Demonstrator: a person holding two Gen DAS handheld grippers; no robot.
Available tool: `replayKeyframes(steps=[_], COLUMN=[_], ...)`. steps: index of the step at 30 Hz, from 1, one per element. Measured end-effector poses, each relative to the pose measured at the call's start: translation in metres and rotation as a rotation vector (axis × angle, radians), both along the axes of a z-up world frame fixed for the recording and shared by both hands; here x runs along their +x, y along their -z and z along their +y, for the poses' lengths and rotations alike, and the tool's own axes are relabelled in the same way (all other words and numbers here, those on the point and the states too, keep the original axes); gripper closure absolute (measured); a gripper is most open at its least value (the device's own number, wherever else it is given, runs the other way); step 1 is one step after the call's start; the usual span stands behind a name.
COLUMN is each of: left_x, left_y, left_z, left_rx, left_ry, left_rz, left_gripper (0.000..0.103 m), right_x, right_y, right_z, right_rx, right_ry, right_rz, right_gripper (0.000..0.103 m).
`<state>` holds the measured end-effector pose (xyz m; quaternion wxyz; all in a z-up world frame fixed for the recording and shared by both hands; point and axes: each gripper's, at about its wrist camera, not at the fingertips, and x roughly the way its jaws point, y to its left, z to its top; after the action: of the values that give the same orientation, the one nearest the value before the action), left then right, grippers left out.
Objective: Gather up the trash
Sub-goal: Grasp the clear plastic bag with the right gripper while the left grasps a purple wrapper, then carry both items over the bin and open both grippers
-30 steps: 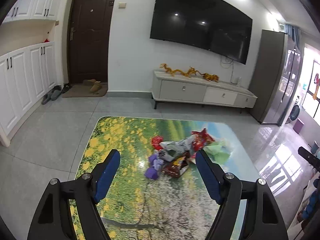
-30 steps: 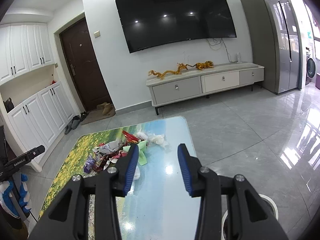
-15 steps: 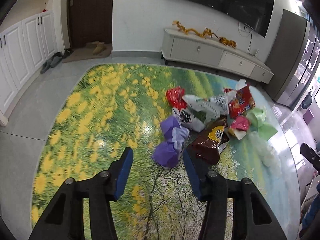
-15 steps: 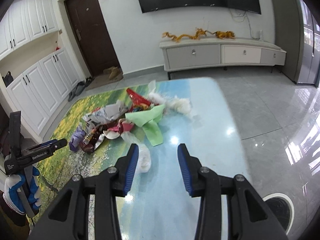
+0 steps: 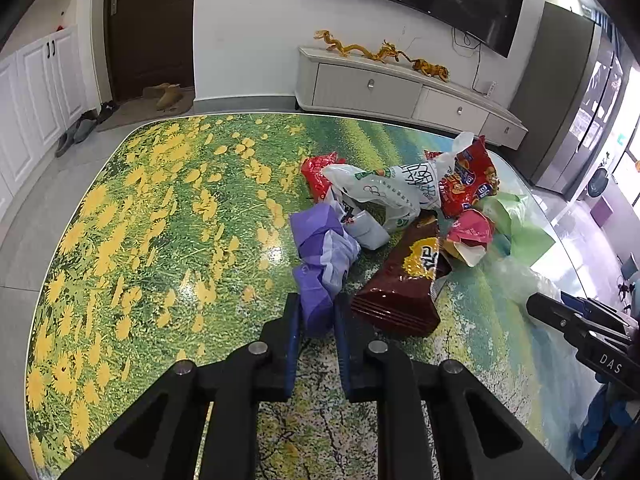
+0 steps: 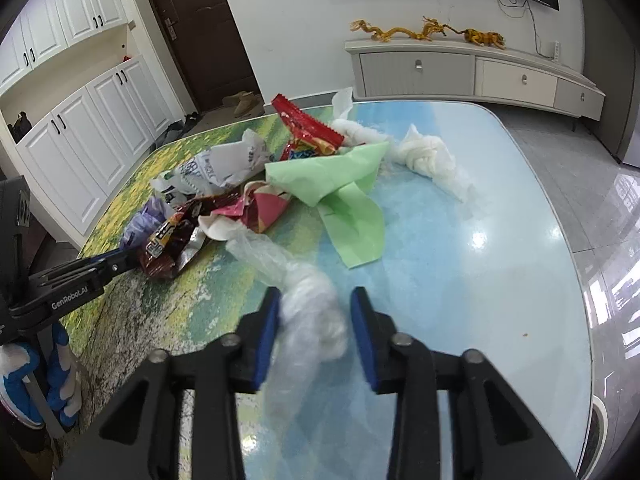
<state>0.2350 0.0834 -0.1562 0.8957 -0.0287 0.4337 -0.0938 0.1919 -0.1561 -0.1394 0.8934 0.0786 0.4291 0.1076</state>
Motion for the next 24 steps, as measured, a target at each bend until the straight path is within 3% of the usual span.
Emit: replayKeyframes(steps=[8,13,19,24], left_x=[-0.038,-0.071,-0.106,-0.129], left_y=[-0.027,-0.05,-0.084,-0.094], left_z=[0.004,-0.006,-0.059,-0.132], left_rx=[-0.008,-0.019,-0.052,-0.078], left_ry=[0.018,0.085,0.262,0.475], left_rz=[-0.069,-0.109,-0.163,-0.153], left_gripper=[0.09,0.09,0.09,0.09], right_x=[-0.036,-0.074,-0.124,-0.165], right_y=[-0.008,-0.028,-0.055,-0.06], right_z=[-0.013,-0.036,-0.079,-0.132], right_rx=[0.04,0.09,0.1,0.069], right_ry=[-0.007,0.037,0.165,0.33], right_rz=[-0.018,-0.065,-0.13,-0.146], right_gripper=[0.075,0.075,0.075,0.075])
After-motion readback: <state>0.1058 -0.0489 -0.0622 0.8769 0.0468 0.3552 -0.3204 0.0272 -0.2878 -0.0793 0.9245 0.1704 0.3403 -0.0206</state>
